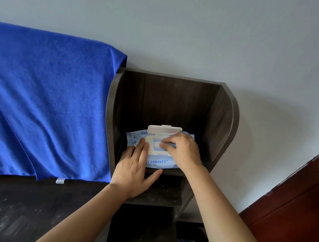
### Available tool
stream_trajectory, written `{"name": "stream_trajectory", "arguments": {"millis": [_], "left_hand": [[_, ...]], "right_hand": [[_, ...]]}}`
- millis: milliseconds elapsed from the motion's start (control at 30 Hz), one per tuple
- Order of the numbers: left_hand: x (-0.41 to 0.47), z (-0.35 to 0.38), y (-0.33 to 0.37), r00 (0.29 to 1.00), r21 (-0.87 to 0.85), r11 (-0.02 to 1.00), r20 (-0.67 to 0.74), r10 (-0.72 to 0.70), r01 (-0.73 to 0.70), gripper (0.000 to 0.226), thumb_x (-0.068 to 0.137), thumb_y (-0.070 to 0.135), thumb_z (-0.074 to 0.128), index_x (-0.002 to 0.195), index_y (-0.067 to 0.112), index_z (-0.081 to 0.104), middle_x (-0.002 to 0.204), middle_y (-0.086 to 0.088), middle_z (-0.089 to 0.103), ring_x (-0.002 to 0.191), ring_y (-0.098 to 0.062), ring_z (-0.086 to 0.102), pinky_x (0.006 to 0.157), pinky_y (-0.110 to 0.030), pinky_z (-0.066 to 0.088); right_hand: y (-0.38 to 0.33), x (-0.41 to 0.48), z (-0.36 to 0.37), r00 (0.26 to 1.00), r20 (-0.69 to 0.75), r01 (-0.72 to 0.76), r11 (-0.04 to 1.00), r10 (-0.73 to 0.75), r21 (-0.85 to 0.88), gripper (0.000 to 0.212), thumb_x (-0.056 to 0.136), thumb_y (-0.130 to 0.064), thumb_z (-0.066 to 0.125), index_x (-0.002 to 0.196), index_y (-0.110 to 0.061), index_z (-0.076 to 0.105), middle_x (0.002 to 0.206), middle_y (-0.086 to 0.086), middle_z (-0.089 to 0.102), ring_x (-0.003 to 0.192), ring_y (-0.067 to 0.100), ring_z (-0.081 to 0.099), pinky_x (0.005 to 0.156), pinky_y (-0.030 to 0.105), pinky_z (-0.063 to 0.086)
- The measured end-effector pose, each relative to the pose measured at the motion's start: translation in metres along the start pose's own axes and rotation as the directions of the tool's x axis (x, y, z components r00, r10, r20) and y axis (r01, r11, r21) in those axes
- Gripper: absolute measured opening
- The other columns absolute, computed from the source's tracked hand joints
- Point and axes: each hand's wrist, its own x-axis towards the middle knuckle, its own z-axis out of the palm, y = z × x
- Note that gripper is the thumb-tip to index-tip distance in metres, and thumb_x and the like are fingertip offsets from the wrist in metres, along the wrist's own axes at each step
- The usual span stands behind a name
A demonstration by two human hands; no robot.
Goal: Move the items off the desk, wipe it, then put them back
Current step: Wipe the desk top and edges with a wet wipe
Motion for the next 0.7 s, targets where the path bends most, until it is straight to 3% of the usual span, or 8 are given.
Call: {"name": "stream_trajectory", "arguments": {"millis": [333, 500, 600, 700], "left_hand": [[0.0, 0.002, -0.002, 1.0, 0.021, 1.0, -0.019, 0.016, -0.015, 0.09, 0.086, 0.075, 0.036, 0.146, 0.007, 0.033, 0.151, -0.013, 0.041, 0.12, -0.03, 0.048, 0.099, -0.044, 0.046], [0.0, 0.001, -0.001, 1.0, 0.02, 1.0, -0.019, 0.016, -0.016, 0.091, 0.086, 0.075, 0.036, 0.146, 0.007, 0.033, 0.15, -0.013, 0.041, 0.121, -0.03, 0.048, 0.099, -0.043, 0.046], [0.0, 0.002, -0.002, 1.0, 0.012, 1.0, -0.019, 0.015, -0.015, 0.09, 0.086, 0.076, 0.034, 0.146, 0.008, 0.033, 0.15, -0.013, 0.04, 0.121, -0.03, 0.047, 0.099, -0.043, 0.046], [0.0, 0.003, -0.002, 1.0, 0.005, 1.0, -0.025, 0.016, -0.016, 0.09, 0.086, 0.075, 0.035, 0.146, 0.007, 0.033, 0.15, -0.013, 0.04, 0.12, -0.03, 0.047, 0.099, -0.044, 0.045]], "right_hand": [[-0.002, -0.006, 0.003, 0.98, -0.151, 0.116, 0.987, -0.131, -0.109, 0.018, 0.09, -0.032, 0.073, 0.096, -0.015, 0.077, 0.103, 0.004, 0.074, 0.1, 0.025, 0.065, 0.073, 0.031, 0.051], [0.007, -0.005, -0.004, 0.991, -0.037, 0.127, 0.992, -0.127, 0.005, 0.019, 0.087, -0.036, 0.077, 0.096, -0.019, 0.077, 0.108, 0.0, 0.072, 0.099, 0.017, 0.064, 0.074, 0.025, 0.052], [0.008, 0.0, -0.006, 0.995, 0.042, 0.089, 0.995, -0.09, 0.034, 0.02, 0.088, -0.038, 0.076, 0.101, -0.023, 0.078, 0.116, -0.003, 0.069, 0.105, 0.014, 0.062, 0.072, 0.015, 0.045], [0.006, 0.004, -0.007, 0.994, 0.07, 0.078, 0.997, -0.079, 0.021, 0.019, 0.088, -0.038, 0.076, 0.102, -0.025, 0.079, 0.119, -0.002, 0.066, 0.107, 0.013, 0.058, 0.069, 0.016, 0.043]]}}
